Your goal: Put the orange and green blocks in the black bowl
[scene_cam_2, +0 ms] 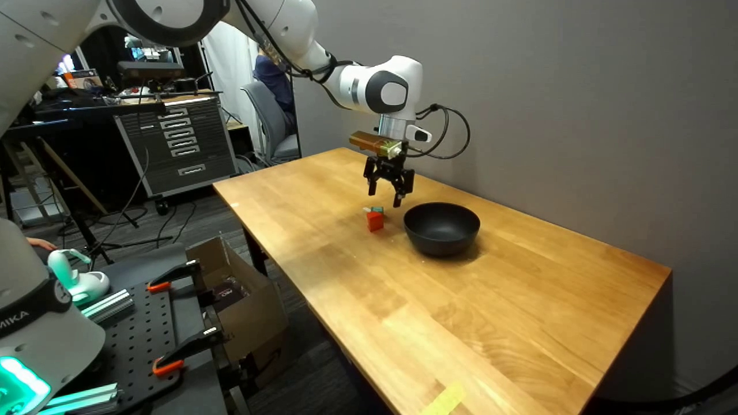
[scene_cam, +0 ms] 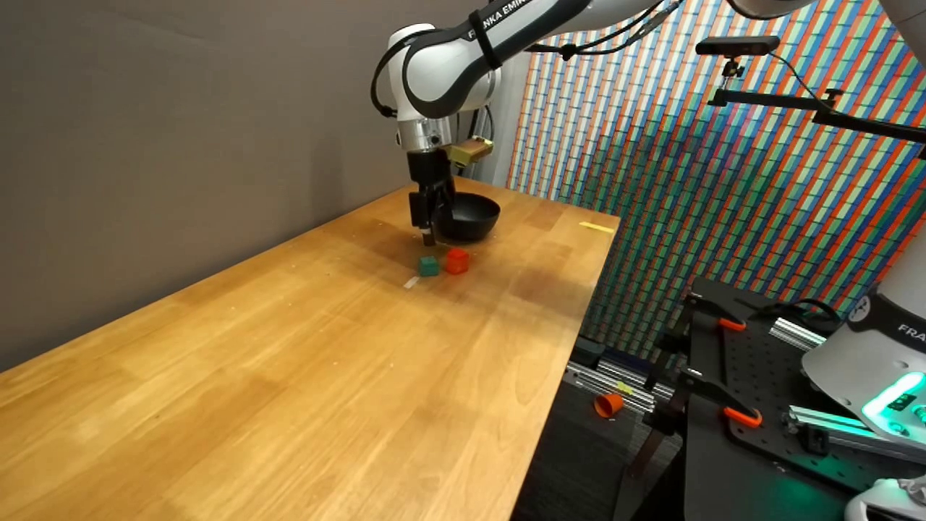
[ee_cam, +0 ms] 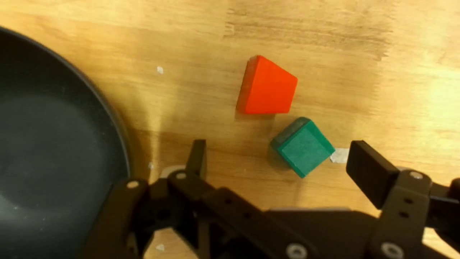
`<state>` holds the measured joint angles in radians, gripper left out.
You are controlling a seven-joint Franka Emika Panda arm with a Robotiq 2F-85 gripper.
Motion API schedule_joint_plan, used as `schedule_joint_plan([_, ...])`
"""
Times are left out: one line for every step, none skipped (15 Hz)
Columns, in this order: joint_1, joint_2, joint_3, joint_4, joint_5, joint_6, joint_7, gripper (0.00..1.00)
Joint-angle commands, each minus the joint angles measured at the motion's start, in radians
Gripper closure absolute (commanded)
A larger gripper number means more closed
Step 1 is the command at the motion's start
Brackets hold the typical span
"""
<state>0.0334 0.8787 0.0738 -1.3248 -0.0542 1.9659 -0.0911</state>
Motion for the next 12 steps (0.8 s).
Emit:
schedule_joint_plan([0.010,-0.082,-0.034,-0.130,0.004,0.043,0.070,0.00])
schedule_joint_plan([0.010,-0.087,-0.042,-0.146,0.000,0.051,0.084,0.00])
schedule_joint_plan([0.008,-0.091,-0.046,-0.158,0.002,0.056,0.093,0.00])
schedule_joint_plan([0.006,-0.088,-0.051,-0.166,0.002,0.062,0.099,0.00])
schedule_joint_plan([0.007,-0.088,-0.057,-0.175,0.001,0.067,0.107,0.00])
schedule_joint_plan([0.009,-0.085,-0.061,-0.180,-0.002,0.071,0.112,0.00])
schedule_joint_plan([0.011,-0.081,-0.067,-0.185,-0.005,0.078,0.118,0.00])
schedule_joint_plan([0.012,-0.078,-0.068,-0.192,-0.005,0.083,0.122,0.00])
schedule_joint_plan([0.012,-0.075,-0.068,-0.196,-0.003,0.088,0.124,0.00])
schedule_joint_plan([0.013,-0.072,-0.065,-0.198,-0.001,0.088,0.126,0.00])
schedule_joint_plan([0.013,-0.071,-0.062,-0.199,0.003,0.086,0.125,0.00])
schedule_joint_plan([0.014,-0.069,-0.057,-0.201,0.006,0.083,0.125,0.00])
